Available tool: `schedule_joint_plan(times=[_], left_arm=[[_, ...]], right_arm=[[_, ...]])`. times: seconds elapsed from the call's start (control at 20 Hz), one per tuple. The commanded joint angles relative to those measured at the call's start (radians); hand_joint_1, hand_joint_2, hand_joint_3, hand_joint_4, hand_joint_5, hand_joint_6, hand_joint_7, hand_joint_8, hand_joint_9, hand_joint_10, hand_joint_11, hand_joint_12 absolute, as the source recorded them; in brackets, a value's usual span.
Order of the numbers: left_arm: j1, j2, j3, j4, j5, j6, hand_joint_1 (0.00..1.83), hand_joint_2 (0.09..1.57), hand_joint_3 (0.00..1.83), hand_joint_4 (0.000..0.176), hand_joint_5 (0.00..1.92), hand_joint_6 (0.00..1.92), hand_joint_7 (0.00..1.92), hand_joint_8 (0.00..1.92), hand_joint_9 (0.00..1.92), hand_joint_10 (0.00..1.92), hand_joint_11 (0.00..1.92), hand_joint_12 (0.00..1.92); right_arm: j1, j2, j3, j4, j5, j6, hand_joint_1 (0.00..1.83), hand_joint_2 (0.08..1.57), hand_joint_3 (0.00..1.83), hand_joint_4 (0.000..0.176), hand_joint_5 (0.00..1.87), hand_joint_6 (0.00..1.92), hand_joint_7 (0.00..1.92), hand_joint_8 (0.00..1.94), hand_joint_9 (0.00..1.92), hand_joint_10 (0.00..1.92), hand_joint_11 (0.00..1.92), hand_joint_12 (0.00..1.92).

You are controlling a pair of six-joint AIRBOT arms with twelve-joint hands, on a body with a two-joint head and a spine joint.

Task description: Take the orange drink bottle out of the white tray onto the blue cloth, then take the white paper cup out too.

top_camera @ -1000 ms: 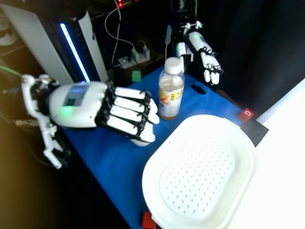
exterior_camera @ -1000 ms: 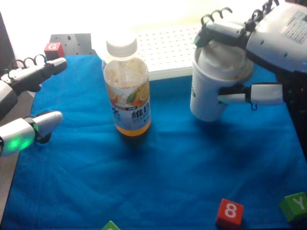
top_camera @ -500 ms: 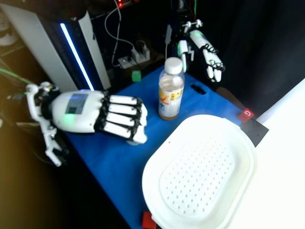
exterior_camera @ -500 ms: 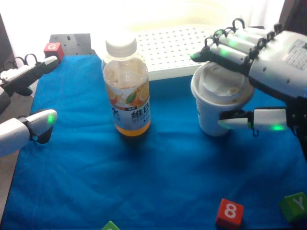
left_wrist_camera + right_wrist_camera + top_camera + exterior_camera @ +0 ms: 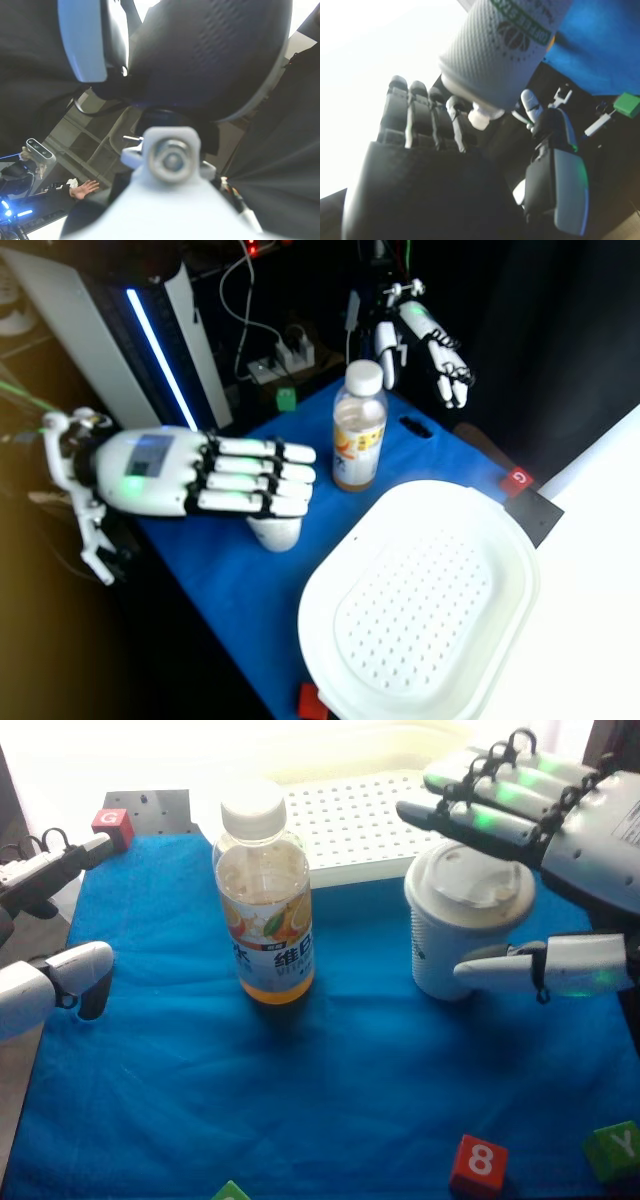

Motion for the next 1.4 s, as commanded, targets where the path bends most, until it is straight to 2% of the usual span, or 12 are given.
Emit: schedule_joint_plan(times=[0.0, 0.15, 0.25, 0.4, 0.5, 0.7, 0.75, 0.85, 0.9, 1.05, 1.25, 1.35], left_arm=[[-0.004, 0.005, -0.001, 0.005, -0.135, -0.005, 0.58, 1.32, 0.00, 0.099, 0.20, 0.00, 0.17, 0.00, 0.00, 0.60, 0.00, 1.27], [0.000, 0.007, -0.005, 0.000, -0.155, -0.005, 0.62, 1.33, 0.00, 0.091, 0.18, 0.00, 0.16, 0.00, 0.00, 0.59, 0.00, 1.23], [0.012, 0.014, -0.013, -0.006, -0.175, -0.005, 0.51, 1.30, 0.00, 0.099, 0.12, 0.00, 0.09, 0.00, 0.01, 0.36, 0.00, 1.05], [0.021, 0.025, -0.023, -0.007, -0.202, -0.005, 0.47, 1.29, 0.00, 0.102, 0.07, 0.00, 0.03, 0.00, 0.05, 0.15, 0.00, 0.87], [0.022, 0.030, -0.027, -0.003, -0.215, -0.005, 0.49, 1.27, 0.00, 0.106, 0.07, 0.00, 0.02, 0.00, 0.05, 0.11, 0.00, 0.79], [0.022, 0.043, -0.034, 0.010, -0.241, -0.004, 0.52, 1.26, 0.00, 0.159, 0.04, 0.00, 0.02, 0.00, 0.05, 0.04, 0.00, 0.54], [0.022, 0.044, -0.036, 0.011, -0.260, -0.004, 0.54, 1.27, 0.00, 0.137, 0.04, 0.00, 0.02, 0.00, 0.04, 0.03, 0.00, 0.47], [0.022, 0.047, -0.038, 0.019, -0.277, -0.004, 0.49, 1.25, 0.00, 0.139, 0.04, 0.00, 0.03, 0.00, 0.06, 0.02, 0.00, 0.40], [0.021, 0.053, -0.041, 0.026, -0.282, -0.004, 0.47, 1.27, 0.00, 0.120, 0.02, 0.00, 0.01, 0.00, 0.04, 0.01, 0.00, 0.34], [0.021, 0.067, -0.049, 0.040, -0.306, -0.004, 0.47, 1.27, 0.00, 0.109, 0.00, 0.00, 0.00, 0.00, 0.03, 0.00, 0.00, 0.23], [0.020, 0.070, -0.052, 0.042, -0.350, -0.003, 0.46, 1.28, 0.00, 0.139, 0.01, 0.00, 0.00, 0.00, 0.04, 0.00, 0.00, 0.47], [0.013, 0.075, -0.051, 0.050, -0.363, -0.003, 0.49, 1.28, 0.00, 0.122, 0.01, 0.00, 0.00, 0.00, 0.05, 0.01, 0.00, 0.46]], right_arm=[[0.007, 0.011, -0.005, 0.020, 0.156, 0.002, 0.34, 1.06, 0.00, 0.092, 0.00, 0.00, 0.00, 0.00, 0.00, 0.00, 0.00, 0.00], [-0.001, 0.049, -0.038, 0.031, 0.229, 0.002, 0.33, 1.05, 0.00, 0.125, 0.00, 0.00, 0.00, 0.00, 0.00, 0.00, 0.00, 0.00], [-0.016, 0.071, -0.063, 0.040, 0.285, 0.002, 0.28, 1.10, 0.01, 0.079, 0.00, 0.00, 0.00, 0.00, 0.00, 0.00, 0.00, 0.00], [-0.063, 0.095, -0.081, 0.093, 0.377, 0.002, 0.28, 1.21, 0.04, 0.082, 0.00, 0.00, 0.00, 0.00, 0.00, 0.00, 0.00, 0.00], [-0.108, 0.115, -0.095, 0.141, 0.455, 0.002, 0.36, 1.28, 0.05, 0.000, 0.00, 0.00, 0.00, 0.00, 0.00, 0.00, 0.00, 0.00], [-0.160, 0.133, -0.104, 0.215, 0.562, 0.002, 0.53, 1.34, 0.05, 0.000, 0.00, 0.00, 0.00, 0.00, 0.00, 0.00, 0.00, 0.00], [-0.170, 0.134, -0.103, 0.234, 0.588, 0.002, 0.52, 1.35, 0.05, 0.000, 0.00, 0.00, 0.00, 0.00, 0.00, 0.00, 0.01, 0.01], [-0.174, 0.135, -0.102, 0.249, 0.604, 0.002, 0.47, 1.39, 0.05, 0.000, 0.00, 0.00, 0.00, 0.00, 0.00, 0.00, 0.00, 0.00], [-0.175, 0.135, -0.102, 0.254, 0.614, 0.002, 0.39, 1.48, 0.00, 0.000, 0.00, 0.00, 0.00, 0.00, 0.02, 0.04, 0.00, 0.30], [-0.175, 0.135, -0.099, 0.269, 0.636, 0.002, 0.45, 1.52, 0.00, 0.000, 0.00, 0.00, 0.00, 0.00, 0.00, 0.28, 0.00, 1.34], [-0.176, 0.151, -0.107, 0.276, 0.652, 0.002, 0.50, 1.47, 0.00, 0.000, 0.00, 0.00, 0.02, 0.01, 0.00, 0.38, 0.00, 1.51], [-0.176, 0.169, -0.117, 0.276, 0.662, 0.002, 0.54, 1.42, 0.00, 0.001, 0.00, 0.00, 0.03, 0.01, 0.00, 0.38, 0.00, 1.44]])
